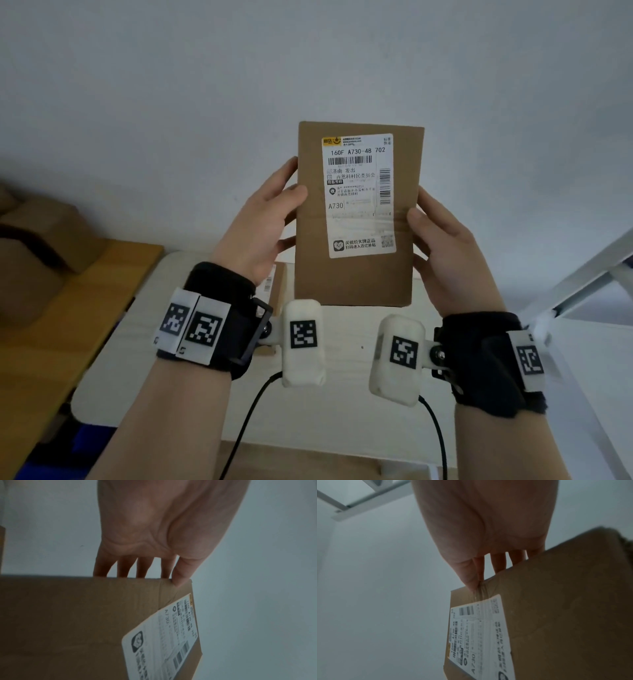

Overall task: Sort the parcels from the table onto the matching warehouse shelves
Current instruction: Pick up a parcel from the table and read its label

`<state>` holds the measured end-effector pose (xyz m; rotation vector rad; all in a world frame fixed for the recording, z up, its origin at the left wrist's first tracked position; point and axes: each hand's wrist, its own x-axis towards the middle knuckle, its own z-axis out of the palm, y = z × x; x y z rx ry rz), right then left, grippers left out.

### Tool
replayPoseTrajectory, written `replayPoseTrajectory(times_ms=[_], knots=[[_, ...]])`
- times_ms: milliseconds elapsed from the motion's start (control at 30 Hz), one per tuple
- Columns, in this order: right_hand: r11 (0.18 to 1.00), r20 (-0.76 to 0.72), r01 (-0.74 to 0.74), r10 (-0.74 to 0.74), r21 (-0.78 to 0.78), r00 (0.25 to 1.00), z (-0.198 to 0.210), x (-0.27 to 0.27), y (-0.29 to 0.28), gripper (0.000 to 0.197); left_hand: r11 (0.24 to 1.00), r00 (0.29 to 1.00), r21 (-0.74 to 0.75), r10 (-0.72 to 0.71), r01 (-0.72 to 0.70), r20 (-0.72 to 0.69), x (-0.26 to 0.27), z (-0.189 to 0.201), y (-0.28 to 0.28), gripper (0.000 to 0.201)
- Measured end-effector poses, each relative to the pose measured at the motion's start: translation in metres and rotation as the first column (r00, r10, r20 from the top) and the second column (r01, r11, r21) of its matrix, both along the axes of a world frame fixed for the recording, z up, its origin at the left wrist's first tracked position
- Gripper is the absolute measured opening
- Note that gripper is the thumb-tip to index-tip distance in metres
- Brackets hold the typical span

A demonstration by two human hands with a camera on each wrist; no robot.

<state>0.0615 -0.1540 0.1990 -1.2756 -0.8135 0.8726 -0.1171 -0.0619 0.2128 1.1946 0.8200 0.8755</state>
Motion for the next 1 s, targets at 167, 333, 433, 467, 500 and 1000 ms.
replayPoseTrajectory(times_ms=[167,333,433,467,500,1000], knots=[[0.998,0.007,-0.021,0.020,0.055,1.000,0.006,-0.010,-0.002,0.042,0.999,0.999,0.041,0.004,-0.006,0.044,-0.012,0.008,-0.003,0.044],[0.995,0.030,-0.019,0.016,0.094,0.999,0.011,-0.013,-0.001,0.042,0.997,0.997,0.071,-0.007,0.002,0.077,-0.016,0.013,-0.002,0.042],[0.994,0.045,-0.024,0.020,0.105,0.999,0.014,-0.014,-0.001,0.041,0.997,0.995,0.076,-0.020,0.013,0.093,-0.017,0.016,-0.001,0.043],[0.994,0.051,-0.024,0.019,0.110,0.999,0.015,-0.015,-0.001,0.042,0.997,0.995,0.078,-0.023,0.015,0.097,-0.017,0.017,0.000,0.043],[0.993,0.056,-0.024,0.017,0.115,0.998,0.015,-0.015,-0.001,0.041,0.996,0.995,0.084,-0.026,0.017,0.099,-0.018,0.017,0.001,0.041],[0.991,0.079,-0.029,0.019,0.127,0.997,0.021,-0.017,0.005,0.043,0.994,0.991,0.103,-0.036,0.022,0.129,-0.021,0.016,0.009,0.043]])
